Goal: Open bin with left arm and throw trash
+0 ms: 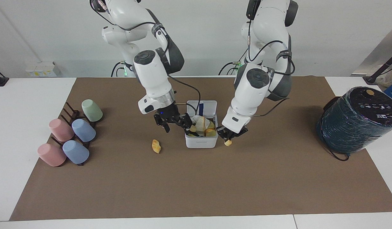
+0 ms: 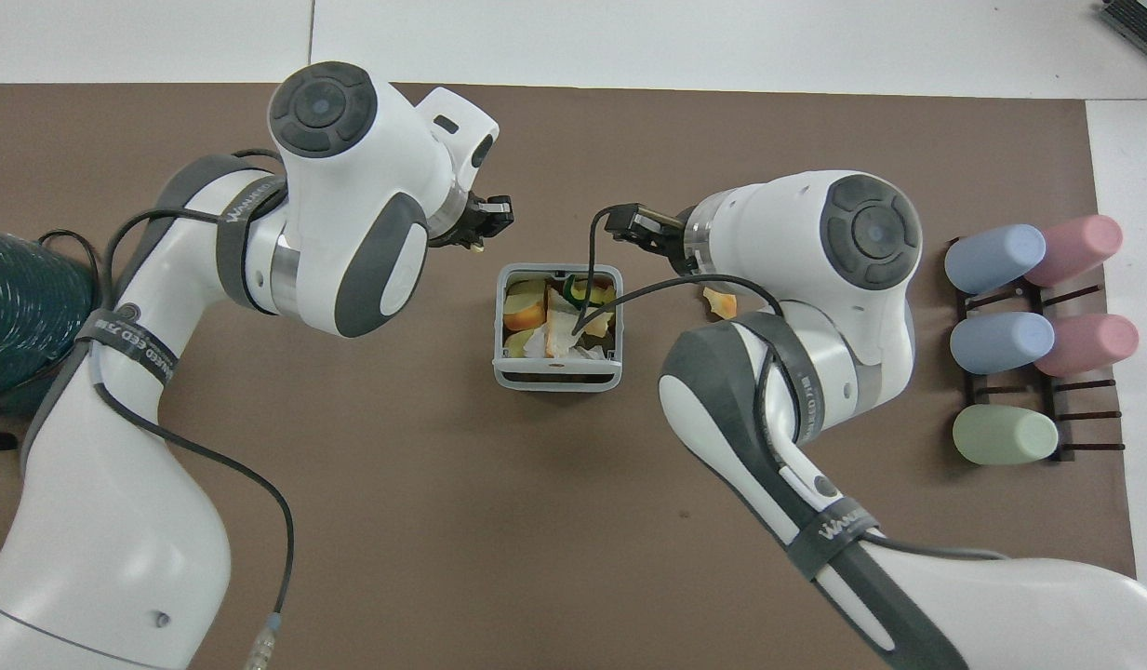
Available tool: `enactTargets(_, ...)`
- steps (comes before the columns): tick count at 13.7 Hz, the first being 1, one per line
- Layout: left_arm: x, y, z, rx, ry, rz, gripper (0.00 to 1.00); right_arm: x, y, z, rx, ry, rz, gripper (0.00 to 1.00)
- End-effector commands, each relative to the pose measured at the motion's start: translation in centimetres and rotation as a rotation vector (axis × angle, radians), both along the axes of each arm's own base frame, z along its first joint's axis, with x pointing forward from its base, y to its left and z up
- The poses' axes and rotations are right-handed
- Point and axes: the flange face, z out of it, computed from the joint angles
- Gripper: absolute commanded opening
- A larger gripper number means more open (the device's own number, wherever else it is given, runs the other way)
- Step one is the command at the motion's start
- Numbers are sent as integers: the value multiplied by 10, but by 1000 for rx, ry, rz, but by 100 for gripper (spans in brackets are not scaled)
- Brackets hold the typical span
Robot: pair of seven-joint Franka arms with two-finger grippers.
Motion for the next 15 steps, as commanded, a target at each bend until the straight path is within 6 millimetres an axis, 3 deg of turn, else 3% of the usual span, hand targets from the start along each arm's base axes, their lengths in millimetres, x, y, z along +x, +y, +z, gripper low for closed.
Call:
enactTargets(1, -29, -52, 3, -4, 26, 5, 0, -3, -33, -33, -71, -6, 141, 100)
enactTargets(2, -42, -66, 5, -1, 27, -11, 0, -2, -44, -47, -88, -23, 184, 95)
enactTargets(4, -59, -66, -5, 24, 59, -20, 0, -8, -71, -78, -128, -23, 274, 78)
enactTargets(7, -83, -64, -40, 52, 94, -34, 0, -16, -87, -101, -160, -18, 344, 54)
enactTargets(11, -95, -57, -73, 39, 69, -9, 0, -16, -76, -129, -193, -22, 391, 54)
enactTargets(13, -85, -58, -60, 20, 48, 3, 39, -16, -76, -139, -212, -19, 412, 52)
enactTargets(14, -77, -59, -45, 10, 37, 7, 68, -15, -76, -144, -217, -23, 417, 48)
enactTargets(15, -73, -61, -29, 12, 42, 5, 84, -15, -76, -145, -217, -23, 417, 27)
